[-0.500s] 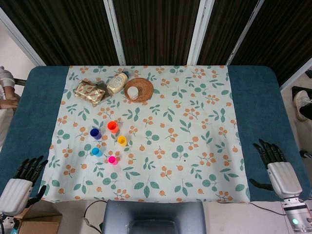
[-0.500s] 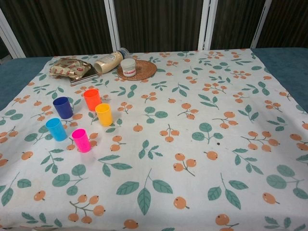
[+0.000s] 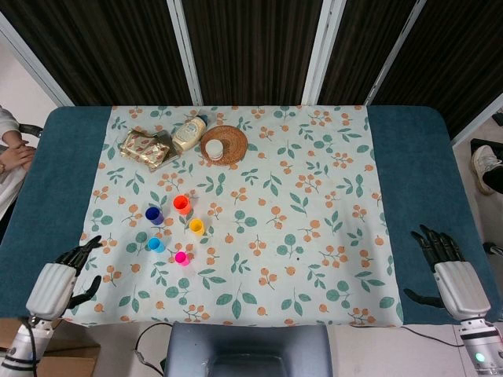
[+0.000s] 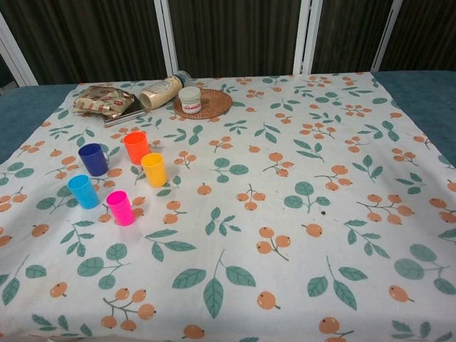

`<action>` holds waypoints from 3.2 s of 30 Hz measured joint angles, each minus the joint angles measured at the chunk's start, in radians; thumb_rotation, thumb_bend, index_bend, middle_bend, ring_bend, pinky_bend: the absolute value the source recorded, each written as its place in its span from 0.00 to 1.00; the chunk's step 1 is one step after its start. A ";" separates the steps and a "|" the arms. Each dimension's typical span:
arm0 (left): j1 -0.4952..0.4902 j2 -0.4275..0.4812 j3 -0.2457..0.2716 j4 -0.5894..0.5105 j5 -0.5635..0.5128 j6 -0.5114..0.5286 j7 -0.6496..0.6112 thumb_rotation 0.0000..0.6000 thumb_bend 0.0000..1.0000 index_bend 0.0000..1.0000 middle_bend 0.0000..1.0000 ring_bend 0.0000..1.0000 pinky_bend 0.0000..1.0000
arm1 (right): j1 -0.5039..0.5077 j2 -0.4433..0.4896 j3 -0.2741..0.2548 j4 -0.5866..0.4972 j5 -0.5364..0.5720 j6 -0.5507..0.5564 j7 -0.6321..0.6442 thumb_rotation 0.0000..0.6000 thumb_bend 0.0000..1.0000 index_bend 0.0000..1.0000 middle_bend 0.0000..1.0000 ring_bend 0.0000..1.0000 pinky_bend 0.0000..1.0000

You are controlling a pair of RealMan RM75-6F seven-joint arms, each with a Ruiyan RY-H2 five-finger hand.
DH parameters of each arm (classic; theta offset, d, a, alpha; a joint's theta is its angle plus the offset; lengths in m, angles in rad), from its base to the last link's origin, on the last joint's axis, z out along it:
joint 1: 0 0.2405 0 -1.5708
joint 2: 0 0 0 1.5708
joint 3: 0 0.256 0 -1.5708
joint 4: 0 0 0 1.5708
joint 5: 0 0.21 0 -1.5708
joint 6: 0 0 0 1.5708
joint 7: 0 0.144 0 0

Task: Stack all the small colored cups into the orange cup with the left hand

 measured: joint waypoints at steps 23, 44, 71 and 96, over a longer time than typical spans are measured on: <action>-0.414 -0.319 -0.258 0.264 -0.648 -0.510 0.309 1.00 0.37 0.26 1.00 1.00 1.00 | -0.002 0.011 0.024 0.004 0.026 -0.043 0.016 1.00 0.20 0.00 0.00 0.00 0.00; -0.448 -0.389 -0.245 0.369 -0.659 -0.526 0.253 1.00 0.37 0.52 1.00 1.00 1.00 | -0.010 0.021 0.029 -0.003 0.023 -0.050 0.025 1.00 0.20 0.00 0.00 0.00 0.00; -0.544 -0.441 -0.332 0.307 -0.658 -0.403 0.328 1.00 0.39 0.62 1.00 1.00 1.00 | -0.011 0.028 0.033 -0.008 0.024 -0.064 0.029 1.00 0.21 0.00 0.00 0.00 0.00; -0.494 -0.369 -0.240 0.094 -0.605 -0.394 0.333 1.00 0.36 0.11 1.00 1.00 1.00 | -0.015 0.039 0.031 -0.010 0.010 -0.063 0.052 1.00 0.20 0.00 0.00 0.00 0.00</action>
